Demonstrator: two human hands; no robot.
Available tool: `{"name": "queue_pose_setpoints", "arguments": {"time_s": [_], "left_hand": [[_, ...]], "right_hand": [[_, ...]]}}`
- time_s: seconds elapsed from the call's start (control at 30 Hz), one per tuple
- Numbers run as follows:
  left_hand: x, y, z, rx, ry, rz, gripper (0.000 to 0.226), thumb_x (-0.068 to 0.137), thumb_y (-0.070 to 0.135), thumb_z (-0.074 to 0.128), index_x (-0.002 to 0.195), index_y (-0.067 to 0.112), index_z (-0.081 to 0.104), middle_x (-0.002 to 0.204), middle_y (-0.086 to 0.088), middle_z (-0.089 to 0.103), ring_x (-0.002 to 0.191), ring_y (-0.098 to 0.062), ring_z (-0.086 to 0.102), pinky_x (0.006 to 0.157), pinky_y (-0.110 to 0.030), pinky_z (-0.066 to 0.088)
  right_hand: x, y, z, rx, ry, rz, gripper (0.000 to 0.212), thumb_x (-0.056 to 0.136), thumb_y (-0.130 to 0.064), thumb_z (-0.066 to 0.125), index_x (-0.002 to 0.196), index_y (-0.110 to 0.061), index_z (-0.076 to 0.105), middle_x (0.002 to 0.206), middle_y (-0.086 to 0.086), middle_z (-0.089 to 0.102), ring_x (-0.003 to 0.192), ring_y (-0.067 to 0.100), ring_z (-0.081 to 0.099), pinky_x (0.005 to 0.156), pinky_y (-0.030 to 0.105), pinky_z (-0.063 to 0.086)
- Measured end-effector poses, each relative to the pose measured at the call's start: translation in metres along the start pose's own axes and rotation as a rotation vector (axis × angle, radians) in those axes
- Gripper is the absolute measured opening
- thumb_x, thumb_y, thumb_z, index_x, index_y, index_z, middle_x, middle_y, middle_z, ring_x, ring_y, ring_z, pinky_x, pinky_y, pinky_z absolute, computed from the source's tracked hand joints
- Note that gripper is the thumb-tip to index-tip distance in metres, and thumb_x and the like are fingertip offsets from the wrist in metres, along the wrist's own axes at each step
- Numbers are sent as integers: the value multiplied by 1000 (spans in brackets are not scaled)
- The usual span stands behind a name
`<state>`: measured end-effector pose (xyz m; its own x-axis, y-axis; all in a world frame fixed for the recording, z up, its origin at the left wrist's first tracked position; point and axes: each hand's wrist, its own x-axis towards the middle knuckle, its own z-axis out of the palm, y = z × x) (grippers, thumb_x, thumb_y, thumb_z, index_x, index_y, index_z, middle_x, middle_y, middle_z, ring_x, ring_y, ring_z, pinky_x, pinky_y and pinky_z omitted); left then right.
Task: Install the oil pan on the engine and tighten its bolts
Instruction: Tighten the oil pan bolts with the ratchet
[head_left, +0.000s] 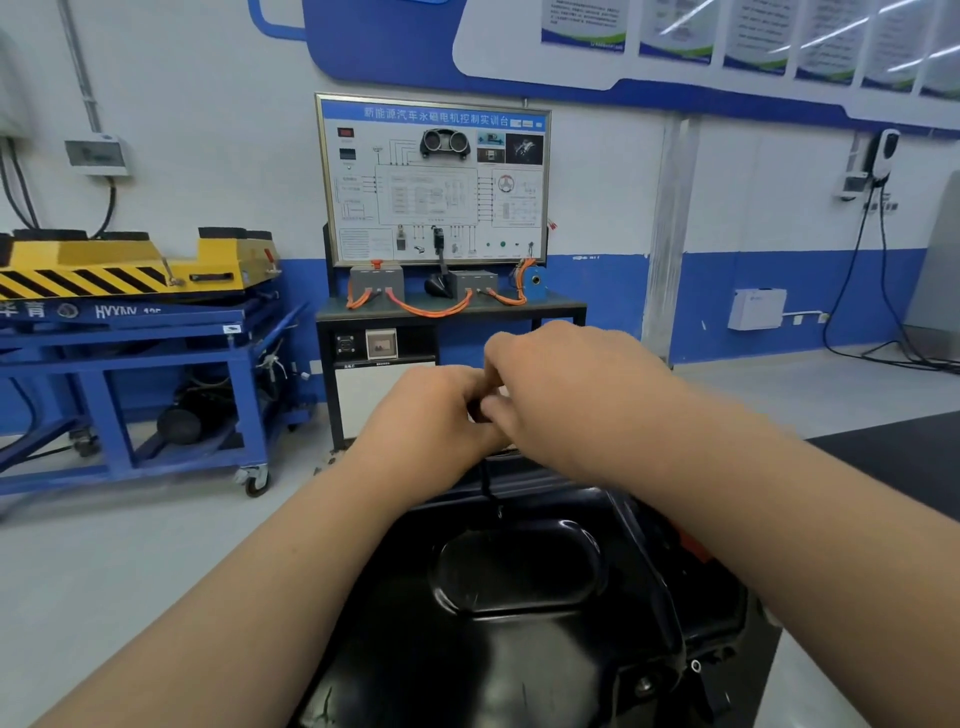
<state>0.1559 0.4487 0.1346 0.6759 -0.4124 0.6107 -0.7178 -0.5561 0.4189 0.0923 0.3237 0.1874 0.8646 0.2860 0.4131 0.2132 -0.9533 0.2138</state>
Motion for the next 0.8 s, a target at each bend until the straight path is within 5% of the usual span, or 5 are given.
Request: {"name": "queue_pose_setpoints", "arguments": {"time_s": [0.23, 0.37, 0.6, 0.7, 0.8], "left_hand": [[-1, -6, -6, -55, -153, 78, 16, 79, 25, 62, 89, 20, 74, 82, 9, 70, 67, -11, 60, 64, -30, 48], [-3, -6, -10, -75, -109, 116, 36, 81, 23, 63, 60, 52, 61, 62, 28, 59, 58, 3, 53, 56, -9, 36], [-1, -11, -4, 8, -128, 89, 11, 88, 27, 65, 95, 29, 73, 83, 15, 70, 71, 2, 58, 68, -20, 45], [-2, -8, -2, 28, -78, 61, 8, 88, 29, 64, 87, 34, 69, 73, 30, 62, 61, 4, 54, 56, -10, 38], [1, -2, 1, 126, 15, -14, 27, 84, 27, 58, 59, 32, 49, 50, 13, 48, 48, 1, 46, 46, -14, 31]], "right_hand": [[-12, 5, -10, -58, -27, -47, 32, 89, -51, 48, 84, -20, 41, 70, -7, 38, 59, 15, 41, 49, 29, 30], [-20, 6, -22, -34, 63, 51, 50, 80, -66, 49, 59, -23, 37, 60, -5, 41, 51, 11, 38, 46, 25, 25], [-10, 11, -30, -257, 26, -172, 11, 87, -15, 54, 91, -24, 53, 81, -3, 51, 75, 24, 51, 67, 33, 40], [-11, 14, -28, -216, 117, -112, 32, 90, -41, 51, 65, -23, 43, 63, -5, 37, 54, 16, 38, 51, 28, 32], [-14, 6, -20, -74, 181, 18, 50, 84, -63, 44, 56, -21, 35, 59, -3, 38, 50, 12, 33, 46, 25, 21]]}}
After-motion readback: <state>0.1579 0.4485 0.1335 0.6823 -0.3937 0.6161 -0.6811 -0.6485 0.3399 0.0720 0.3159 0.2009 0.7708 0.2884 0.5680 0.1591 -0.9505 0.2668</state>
